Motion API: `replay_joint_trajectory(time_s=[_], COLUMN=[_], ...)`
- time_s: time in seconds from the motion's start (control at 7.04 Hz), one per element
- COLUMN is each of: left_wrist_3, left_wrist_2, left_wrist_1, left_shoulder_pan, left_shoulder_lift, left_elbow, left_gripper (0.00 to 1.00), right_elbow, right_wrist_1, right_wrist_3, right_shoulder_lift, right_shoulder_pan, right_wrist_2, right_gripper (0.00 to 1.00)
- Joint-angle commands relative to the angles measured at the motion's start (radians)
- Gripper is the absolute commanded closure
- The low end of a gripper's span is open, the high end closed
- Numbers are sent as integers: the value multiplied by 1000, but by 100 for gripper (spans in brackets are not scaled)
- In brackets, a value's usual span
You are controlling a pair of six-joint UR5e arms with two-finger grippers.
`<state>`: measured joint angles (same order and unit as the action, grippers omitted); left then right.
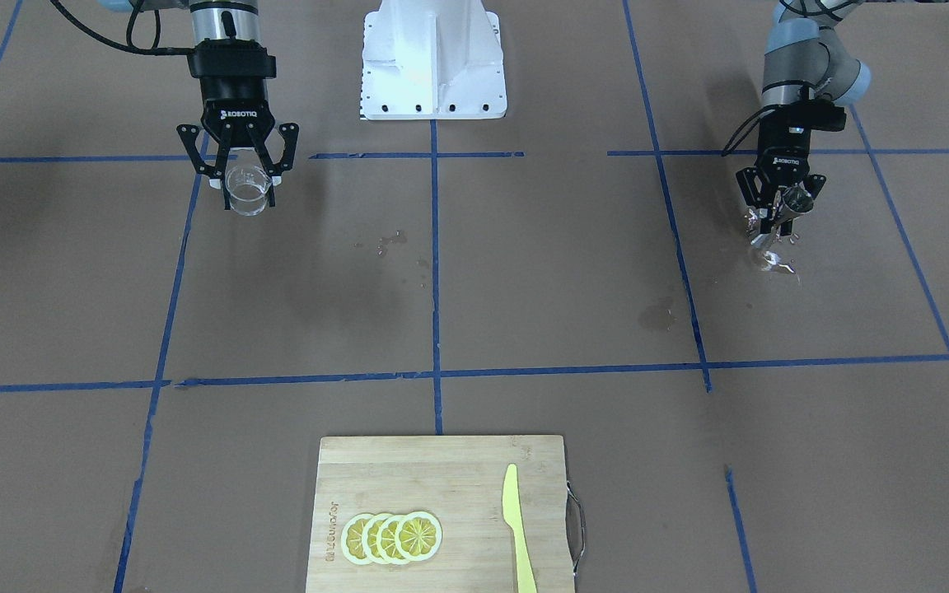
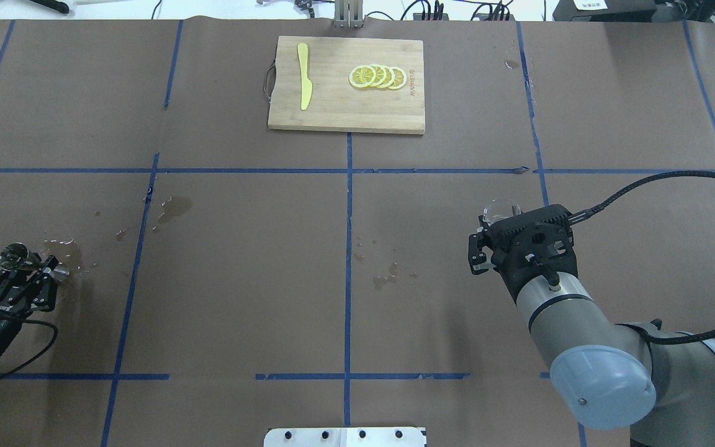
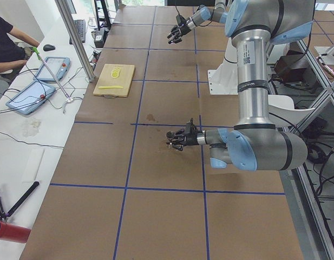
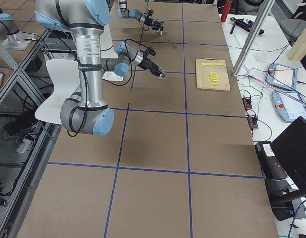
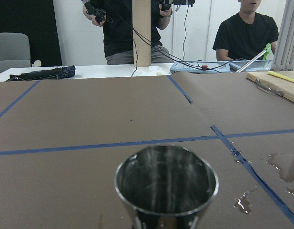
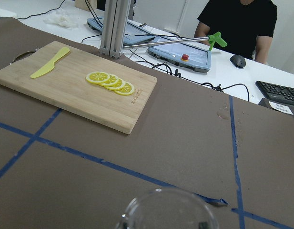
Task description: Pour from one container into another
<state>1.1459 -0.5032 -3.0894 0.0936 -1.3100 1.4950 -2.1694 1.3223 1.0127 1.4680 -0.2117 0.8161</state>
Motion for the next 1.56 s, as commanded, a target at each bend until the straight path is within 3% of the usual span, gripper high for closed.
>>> replay_joint_trajectory(time_s=[0.0, 0.28, 0.57, 0.85, 1.42], left_wrist_3=[-2, -3, -15, -18, -21], left_wrist_2=[-1, -3, -84, -251, -642], left_wrist_1=[0, -8, -15, -14, -14], left_shoulder_pan=[0, 0, 3, 8, 20], left_shoulder_lift=[0, 3, 35, 183, 339], left_elbow=[1, 4, 48, 178, 238], left_gripper=[56, 0, 0, 0, 3], right_elbow=[-1, -7, -6, -6, -1], right_wrist_1=[0, 0, 0, 0, 2], right_wrist_3=[1, 1, 1, 1, 1], right_shoulder_lift=[0, 0, 0, 0, 6], right_shoulder_pan=[0, 2, 2, 2, 2], right_wrist_2=[0, 0, 0, 0, 0], right_gripper=[91, 91, 91, 91, 91])
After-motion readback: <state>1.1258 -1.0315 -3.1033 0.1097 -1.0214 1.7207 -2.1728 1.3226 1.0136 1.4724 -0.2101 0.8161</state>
